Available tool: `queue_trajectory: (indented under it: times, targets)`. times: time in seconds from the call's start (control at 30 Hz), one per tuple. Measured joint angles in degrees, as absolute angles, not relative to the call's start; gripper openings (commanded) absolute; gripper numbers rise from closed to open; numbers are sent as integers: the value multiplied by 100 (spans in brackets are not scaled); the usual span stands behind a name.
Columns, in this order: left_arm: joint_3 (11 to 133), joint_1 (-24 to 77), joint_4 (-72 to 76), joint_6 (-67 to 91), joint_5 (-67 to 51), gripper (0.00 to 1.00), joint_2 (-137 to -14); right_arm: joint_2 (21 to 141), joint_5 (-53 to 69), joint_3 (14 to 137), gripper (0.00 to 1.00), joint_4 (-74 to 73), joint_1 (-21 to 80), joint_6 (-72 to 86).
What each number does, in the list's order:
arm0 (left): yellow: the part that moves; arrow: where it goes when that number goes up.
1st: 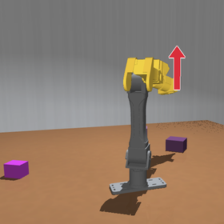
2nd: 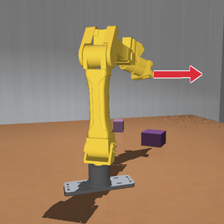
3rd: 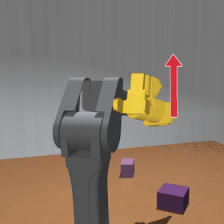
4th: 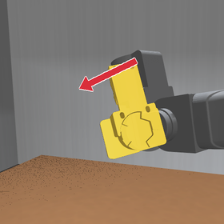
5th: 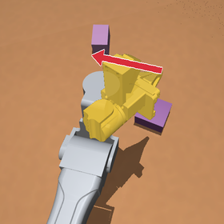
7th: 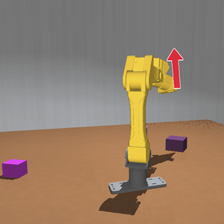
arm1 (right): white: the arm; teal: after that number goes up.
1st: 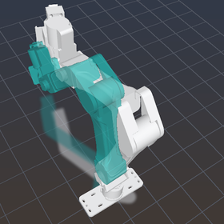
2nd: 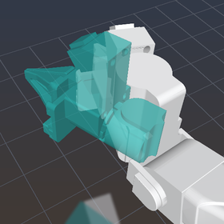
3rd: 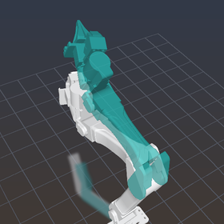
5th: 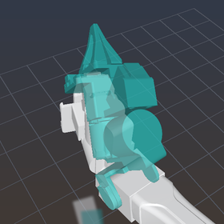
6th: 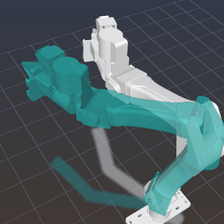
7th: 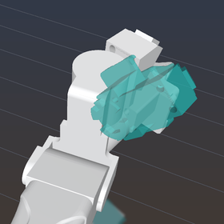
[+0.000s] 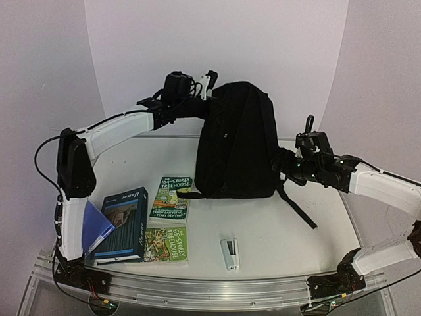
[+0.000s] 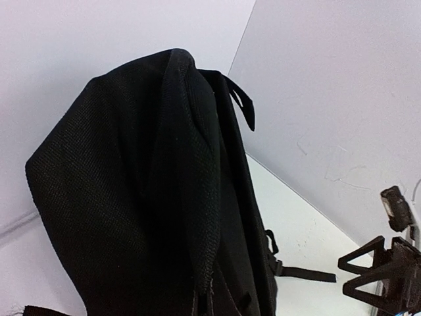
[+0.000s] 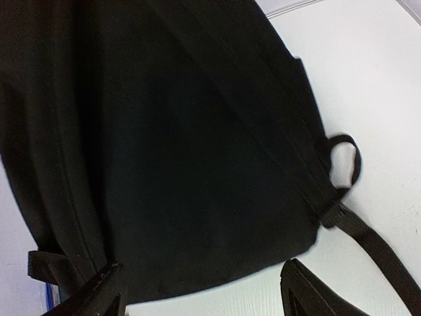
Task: Pack the student bag
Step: Adjust the student bag at the center of the board.
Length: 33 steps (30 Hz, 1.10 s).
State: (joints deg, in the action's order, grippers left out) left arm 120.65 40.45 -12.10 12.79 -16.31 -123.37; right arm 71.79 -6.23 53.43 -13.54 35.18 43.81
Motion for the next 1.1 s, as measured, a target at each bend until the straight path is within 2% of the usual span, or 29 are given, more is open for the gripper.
queue_trajectory:
  times: [0.17,0.4,0.6,0.87,1.1]
  targets:
    - [11245,4202,-808,-14,-1136,0,-11382,7177,-552,5305,80,-1342,3518,4410]
    - [10755,4990,-475,-1311,-152,0,-11224,7143,-491,5220,88,-1324,3518,4549]
    - [10044,5505,-198,-1358,-200,0,-11014,6681,-541,5135,98,-1292,3518,4839]
    - [9646,5710,-198,-1168,-315,0,-10918,5485,-823,5048,98,-1200,3518,5226]
    - [9583,5980,-315,-1003,-560,0,-10914,5325,-849,5117,98,-1134,3518,5230]
